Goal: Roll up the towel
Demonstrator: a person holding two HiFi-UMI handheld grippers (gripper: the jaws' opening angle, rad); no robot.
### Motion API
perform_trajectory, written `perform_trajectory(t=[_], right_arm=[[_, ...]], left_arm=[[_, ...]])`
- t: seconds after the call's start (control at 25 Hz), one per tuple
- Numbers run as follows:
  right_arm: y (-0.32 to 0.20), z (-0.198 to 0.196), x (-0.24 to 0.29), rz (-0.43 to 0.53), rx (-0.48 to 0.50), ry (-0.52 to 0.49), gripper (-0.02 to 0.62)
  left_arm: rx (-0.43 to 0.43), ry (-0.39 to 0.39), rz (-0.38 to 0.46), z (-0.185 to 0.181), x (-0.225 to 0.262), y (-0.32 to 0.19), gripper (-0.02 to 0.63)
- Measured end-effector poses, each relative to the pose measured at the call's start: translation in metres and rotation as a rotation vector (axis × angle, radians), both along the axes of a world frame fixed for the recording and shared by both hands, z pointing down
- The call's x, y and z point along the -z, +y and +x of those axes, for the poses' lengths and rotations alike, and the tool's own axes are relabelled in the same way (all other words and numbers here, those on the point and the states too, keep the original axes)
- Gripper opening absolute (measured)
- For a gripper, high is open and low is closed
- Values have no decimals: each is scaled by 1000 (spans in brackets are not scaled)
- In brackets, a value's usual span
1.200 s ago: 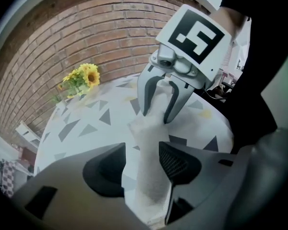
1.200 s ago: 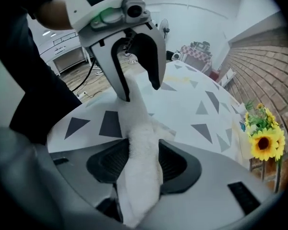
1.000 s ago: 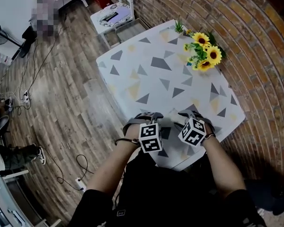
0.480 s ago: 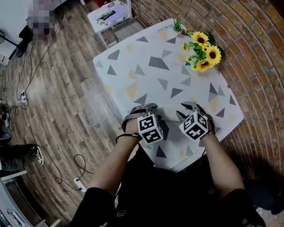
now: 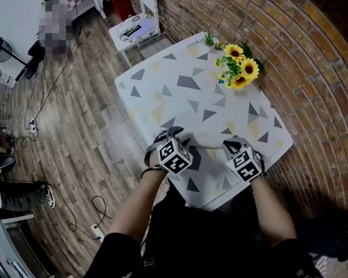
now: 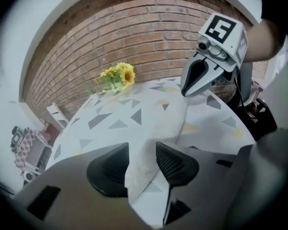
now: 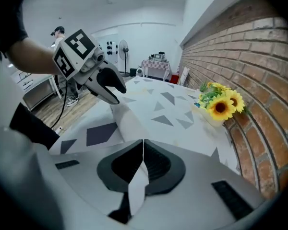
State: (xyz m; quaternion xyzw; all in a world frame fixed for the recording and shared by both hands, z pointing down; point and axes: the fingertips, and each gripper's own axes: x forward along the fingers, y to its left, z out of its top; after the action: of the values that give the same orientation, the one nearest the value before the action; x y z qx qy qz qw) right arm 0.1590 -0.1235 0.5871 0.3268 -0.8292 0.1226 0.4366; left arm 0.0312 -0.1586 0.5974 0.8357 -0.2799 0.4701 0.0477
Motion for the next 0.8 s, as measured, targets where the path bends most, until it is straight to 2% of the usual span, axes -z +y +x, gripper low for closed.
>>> perform_trajectory(t=[0.2,0.44,0.68,0.8], right_arm=[[19,4,36,52,-16,-125,17],[29,5,78,131,-15,-268,17],[32,13,120,193,-112,-436,17],[34,18,136,218,-140,-491,15]], left_arm=[[167,139,39,-6,43,14,147],[411,428,59,-21,103,41,107],[485,535,144,-37,152,62,89],[497,546,197,-46,168,64,80]])
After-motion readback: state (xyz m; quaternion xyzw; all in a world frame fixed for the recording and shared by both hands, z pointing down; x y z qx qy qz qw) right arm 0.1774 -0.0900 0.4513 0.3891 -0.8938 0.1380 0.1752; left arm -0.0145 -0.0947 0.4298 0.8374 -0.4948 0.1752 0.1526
